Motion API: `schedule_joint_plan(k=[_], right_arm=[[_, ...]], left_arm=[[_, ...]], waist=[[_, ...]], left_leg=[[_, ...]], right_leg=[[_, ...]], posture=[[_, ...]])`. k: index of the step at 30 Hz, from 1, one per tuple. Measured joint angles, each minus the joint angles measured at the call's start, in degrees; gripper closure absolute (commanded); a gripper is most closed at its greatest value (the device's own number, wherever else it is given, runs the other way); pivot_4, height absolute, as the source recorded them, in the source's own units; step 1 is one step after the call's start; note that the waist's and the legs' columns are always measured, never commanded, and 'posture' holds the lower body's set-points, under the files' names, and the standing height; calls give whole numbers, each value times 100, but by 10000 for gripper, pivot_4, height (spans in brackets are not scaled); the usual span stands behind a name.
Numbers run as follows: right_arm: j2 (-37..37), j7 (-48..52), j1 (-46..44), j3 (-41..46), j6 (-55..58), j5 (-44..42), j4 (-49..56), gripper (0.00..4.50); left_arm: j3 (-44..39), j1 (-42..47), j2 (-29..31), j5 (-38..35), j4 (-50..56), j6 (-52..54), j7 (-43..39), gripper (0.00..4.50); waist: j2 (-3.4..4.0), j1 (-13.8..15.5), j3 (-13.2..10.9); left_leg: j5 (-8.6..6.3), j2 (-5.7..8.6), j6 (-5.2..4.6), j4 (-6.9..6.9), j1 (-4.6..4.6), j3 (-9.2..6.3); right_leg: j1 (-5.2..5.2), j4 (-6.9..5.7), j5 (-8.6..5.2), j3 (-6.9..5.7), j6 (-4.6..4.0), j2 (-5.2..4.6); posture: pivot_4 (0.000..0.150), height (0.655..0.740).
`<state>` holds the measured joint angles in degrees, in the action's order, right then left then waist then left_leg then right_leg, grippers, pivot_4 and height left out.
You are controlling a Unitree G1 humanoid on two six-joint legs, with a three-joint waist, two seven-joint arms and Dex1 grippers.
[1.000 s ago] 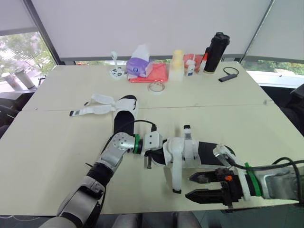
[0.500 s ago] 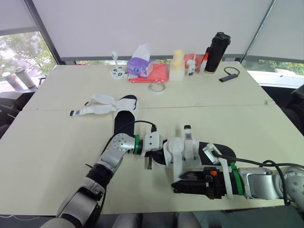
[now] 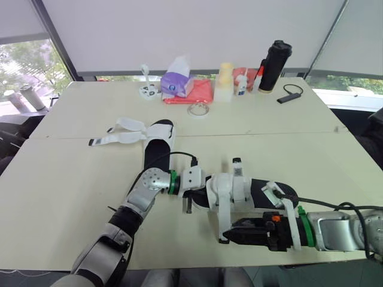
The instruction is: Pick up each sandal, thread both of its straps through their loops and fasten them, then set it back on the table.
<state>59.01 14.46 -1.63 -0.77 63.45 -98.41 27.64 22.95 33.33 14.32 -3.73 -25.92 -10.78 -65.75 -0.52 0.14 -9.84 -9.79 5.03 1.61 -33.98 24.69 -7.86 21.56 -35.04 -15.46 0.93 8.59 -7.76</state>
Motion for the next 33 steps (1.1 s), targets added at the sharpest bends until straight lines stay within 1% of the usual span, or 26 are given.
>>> schedule_joint_plan(k=[5, 8, 10, 11, 15, 16, 21, 23, 25, 26, 29, 33], right_arm=[[-429, -133, -234, -284, -1, 319, -106, 164], [-687, -233, -372, -452, 0, 506, -187, 8168], [-818, -283, -440, -495, 2, 609, -233, 16789], [-890, -293, -467, -527, 9, 647, -244, 22913], [-982, -300, -492, -555, 89, 766, -253, 43926], [-1002, -299, -492, -554, 101, 775, -253, 44580], [-975, -276, -478, -470, 150, 810, -236, 44580], [-763, -190, -657, -414, 249, 797, -162, 44580], [-585, -130, -1070, -278, 311, 661, -137, 44580], [-536, -91, -1430, -244, 348, 534, -170, 44580], [-499, 5, -2221, -162, 438, 291, -349, 44580], [-664, 205, -3158, -349, 686, 467, -993, 44580]], left_arm=[[3, -9, 5, 0, 30, 12, 2, 45000], [2, -41, 7, 0, 74, 21, 29, 45000], [2, -61, 8, 0, 99, 24, 51, 45000], [3, -72, 9, 0, 122, 30, 63, 45000], [3, -90, 9, 0, 144, 31, 88, 45000], [3, -89, 9, 0, 144, 31, 89, 45000], [6, -89, 9, 0, 144, 31, 95, 45000], [4, -87, 20, 0, 148, 31, 95, 45000], [1, -87, 33, 1, 147, 30, 95, 45000], [0, -83, 38, 1, 143, 29, 95, 45000], [42, -62, 25, 1, 137, 21, 90, 45000], [55, -14, 12, 1, 130, 15, 82, 45000]], waist=[[-1, 12, 0], [0, 17, 1], [-1, 20, 1], [-1, 25, 1], [-1, 33, 1], [-1, 33, 1], [-1, 36, 1], [1, 27, 0], [1, 22, 1], [2, 15, 1], [-7, 47, 2], [-5, 54, 3]], left_leg=[[0, 0, 0, 3, 4, 0], [1, 0, -2, 4, 9, 0], [6, 0, -10, 4, 11, -1], [6, 0, -10, 5, 11, -1], [7, 0, -11, 6, 16, -1], [7, 0, -11, 6, 16, -2], [6, 0, -10, 6, 17, -1], [6, 0, -9, 6, 19, 2], [5, -1, -8, 5, 20, 2], [2, -2, -3, 5, 20, 3], [4, -3, -6, 6, 22, -2], [11, 2, -17, 2, 56, -1]], right_leg=[[8, 0, 0, -1, 0, 2], [13, 0, 1, 0, 1, 4], [15, -1, 1, -1, 1, 5], [17, -1, 1, -1, 1, 6], [22, -2, 1, -1, 2, 7], [23, -2, 1, -1, 2, 7], [23, -3, 1, -1, 2, 7], [27, -3, 1, 0, 1, 6], [28, -4, 2, -1, 1, 6], [29, -4, 2, -2, 0, 6], [29, -4, 2, -9, 0, 6], [71, -11, 6, -7, 0, 6]], posture=[[1500, 7296], [1500, 7296], [1500, 7296], [1500, 7296], [1500, 7296], [1500, 7296], [1500, 7296], [1500, 7296], [1500, 7296], [1500, 7296], [1500, 7296], [1500, 7296]])
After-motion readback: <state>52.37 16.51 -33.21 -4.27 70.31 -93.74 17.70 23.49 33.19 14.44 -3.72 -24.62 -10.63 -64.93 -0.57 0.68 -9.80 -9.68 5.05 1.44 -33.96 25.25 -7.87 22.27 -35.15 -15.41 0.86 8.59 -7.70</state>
